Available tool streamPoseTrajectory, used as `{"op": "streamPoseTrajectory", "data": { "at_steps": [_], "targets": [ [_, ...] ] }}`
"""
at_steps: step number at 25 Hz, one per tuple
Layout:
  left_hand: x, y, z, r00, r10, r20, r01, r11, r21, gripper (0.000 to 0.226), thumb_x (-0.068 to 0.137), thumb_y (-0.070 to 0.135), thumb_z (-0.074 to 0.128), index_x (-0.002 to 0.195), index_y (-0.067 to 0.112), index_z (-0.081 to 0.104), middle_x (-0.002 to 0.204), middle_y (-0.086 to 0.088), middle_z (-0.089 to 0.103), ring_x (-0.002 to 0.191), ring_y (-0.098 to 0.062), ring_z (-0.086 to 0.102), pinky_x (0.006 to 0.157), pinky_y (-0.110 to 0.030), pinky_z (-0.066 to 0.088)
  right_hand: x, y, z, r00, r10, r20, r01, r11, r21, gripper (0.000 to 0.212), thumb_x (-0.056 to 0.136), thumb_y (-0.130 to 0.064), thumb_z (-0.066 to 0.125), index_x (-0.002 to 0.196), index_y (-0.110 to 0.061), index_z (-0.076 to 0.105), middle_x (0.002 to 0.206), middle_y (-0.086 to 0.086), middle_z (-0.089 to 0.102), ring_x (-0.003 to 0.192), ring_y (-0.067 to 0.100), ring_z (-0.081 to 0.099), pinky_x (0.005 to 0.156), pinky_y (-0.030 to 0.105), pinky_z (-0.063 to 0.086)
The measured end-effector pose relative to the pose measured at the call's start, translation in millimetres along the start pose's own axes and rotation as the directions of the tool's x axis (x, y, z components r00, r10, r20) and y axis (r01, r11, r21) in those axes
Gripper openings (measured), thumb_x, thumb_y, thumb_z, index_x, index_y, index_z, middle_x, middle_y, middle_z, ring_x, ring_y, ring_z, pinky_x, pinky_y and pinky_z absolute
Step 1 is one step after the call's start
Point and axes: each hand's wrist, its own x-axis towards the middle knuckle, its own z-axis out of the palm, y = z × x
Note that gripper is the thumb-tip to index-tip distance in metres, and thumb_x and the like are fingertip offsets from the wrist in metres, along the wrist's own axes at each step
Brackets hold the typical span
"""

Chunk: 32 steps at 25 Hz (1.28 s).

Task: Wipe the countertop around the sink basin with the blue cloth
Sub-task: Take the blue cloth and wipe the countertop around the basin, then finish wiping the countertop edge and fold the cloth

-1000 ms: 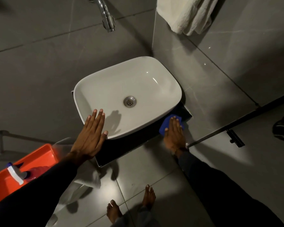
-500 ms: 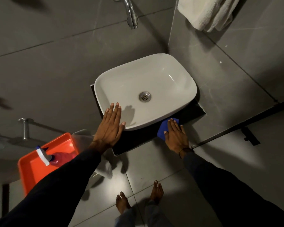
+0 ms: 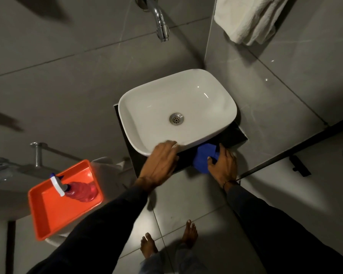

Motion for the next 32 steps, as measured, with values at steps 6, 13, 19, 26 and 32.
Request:
{"op": "streamPoseTrajectory", "data": {
  "at_steps": [6, 13, 19, 26, 32],
  "targets": [
    [29, 72, 56, 0.980, -0.068, 0.189, 0.087, 0.992, -0.093, 0.023, 0.102, 0.016, 0.050, 0.111, 0.002, 0.066, 0.112, -0.018, 0.064, 0.097, -0.038, 0.060, 0.077, -0.047, 0.047, 0, 20, 5, 0.954, 0.289, 0.081, -0.300, 0.919, 0.254, 0.064, 0.086, -0.035, 0.074, 0.138, -0.005, 0.053, 0.134, 0.021, 0.061, 0.124, 0.039, 0.057, 0.102, 0.049, 0.050],
    [53, 102, 109, 0.768, -0.598, 0.229, 0.638, 0.742, -0.205, 0.036, 0.098, 0.007, 0.055, 0.134, 0.001, 0.055, 0.136, -0.022, 0.056, 0.120, -0.038, 0.054, 0.104, -0.044, 0.051, 7, 39, 30, 0.787, 0.462, 0.409, -0.614, 0.527, 0.587, 0.025, 0.084, -0.034, 0.077, 0.075, -0.014, 0.066, 0.078, 0.008, 0.067, 0.073, 0.023, 0.061, 0.071, 0.038, 0.052],
    [70, 98, 119, 0.518, -0.834, 0.192, 0.822, 0.422, -0.382, 0.025, 0.100, 0.012, 0.054, 0.121, 0.003, 0.066, 0.127, -0.019, 0.066, 0.117, -0.036, 0.063, 0.102, -0.047, 0.054, 4, 42, 32, 0.729, 0.391, 0.562, -0.684, 0.400, 0.610, 0.038, 0.089, -0.033, 0.073, 0.121, -0.014, 0.069, 0.120, 0.007, 0.072, 0.109, 0.024, 0.068, 0.097, 0.047, 0.053],
    [24, 75, 97, 0.449, -0.795, 0.409, 0.802, 0.157, -0.576, 0.020, 0.093, 0.009, 0.066, 0.112, 0.011, 0.072, 0.111, -0.006, 0.073, 0.099, -0.021, 0.071, 0.073, -0.028, 0.061, -27, 29, 15, 0.734, 0.327, 0.596, -0.673, 0.470, 0.571, 0.035, 0.087, -0.030, 0.076, 0.117, -0.015, 0.067, 0.110, 0.005, 0.069, 0.092, 0.017, 0.065, 0.094, 0.043, 0.050],
    [-75, 30, 60, 0.207, -0.826, 0.525, 0.784, -0.181, -0.594, 0.019, 0.091, 0.011, 0.072, 0.110, 0.008, 0.072, 0.108, -0.008, 0.073, 0.088, -0.015, 0.069, 0.062, -0.017, 0.052, -83, -35, 39, 0.743, 0.167, 0.648, -0.564, 0.678, 0.472, 0.012, 0.089, -0.029, 0.074, 0.086, -0.029, 0.062, 0.097, -0.001, 0.067, 0.095, 0.019, 0.061, 0.088, 0.041, 0.051]
  ]
}}
